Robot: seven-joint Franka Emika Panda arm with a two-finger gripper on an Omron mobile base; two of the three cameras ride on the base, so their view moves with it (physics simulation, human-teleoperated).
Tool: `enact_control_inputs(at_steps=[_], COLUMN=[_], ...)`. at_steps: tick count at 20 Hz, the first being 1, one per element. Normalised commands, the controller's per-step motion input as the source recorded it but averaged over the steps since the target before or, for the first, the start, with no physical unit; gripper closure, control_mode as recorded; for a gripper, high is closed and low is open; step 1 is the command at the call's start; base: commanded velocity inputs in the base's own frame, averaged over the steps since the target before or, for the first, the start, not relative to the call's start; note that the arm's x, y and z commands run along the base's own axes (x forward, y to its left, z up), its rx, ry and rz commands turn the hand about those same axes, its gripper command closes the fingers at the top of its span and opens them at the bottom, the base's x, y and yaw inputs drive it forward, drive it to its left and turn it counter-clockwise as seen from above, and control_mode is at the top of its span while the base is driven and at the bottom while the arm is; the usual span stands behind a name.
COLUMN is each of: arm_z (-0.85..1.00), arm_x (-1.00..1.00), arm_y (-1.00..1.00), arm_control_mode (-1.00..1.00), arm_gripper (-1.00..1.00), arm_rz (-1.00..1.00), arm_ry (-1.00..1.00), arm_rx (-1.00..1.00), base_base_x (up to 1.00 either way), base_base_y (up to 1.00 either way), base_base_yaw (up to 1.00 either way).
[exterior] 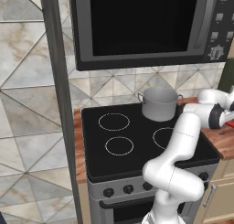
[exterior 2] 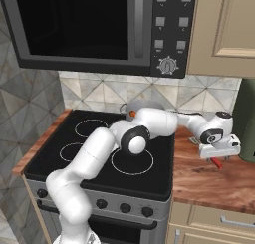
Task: Put the sweet potato and garlic in the pot. Retrieve the spatula and lightly stir the vegetables in the pot.
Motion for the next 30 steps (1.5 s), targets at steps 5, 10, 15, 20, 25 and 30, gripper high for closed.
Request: enact_control_inputs(at_steps=[5, 10, 15, 20, 25, 30], arm_z=[-0.02, -0.02, -0.26, -0.20, -0.31, -0.38], arm_x=[-0.38, -0.34, 0.10, 0.21, 0.00, 0.00], arm_y=[-0.11, -0.09, 0.00, 0.00, 0.04, 0.14], arm_control_mode=[-1.00, -1.00, -1.00, -1.00, -1.00, -1.00], arm_gripper=[-1.00, -1.00, -1.00, -1.00, -1.00, 1.00], arm_rz=[0.00, 0.00, 0.03, 0.10, 0.10, 0.08], arm_ry=[0.00, 0.00, 0.05, 0.01, 0.05, 0.02], arm_rx=[-0.05, 0.00, 0.00, 0.00, 0.00, 0.00], base_base_x=[0.00, 0.00, 0.00, 0.00, 0.00, 0.00], base_base_y=[0.00, 0.00, 0.00, 0.00, 0.00, 0.00], base_base_yaw=[0.00, 0.00, 0.00, 0.00, 0.00, 0.00])
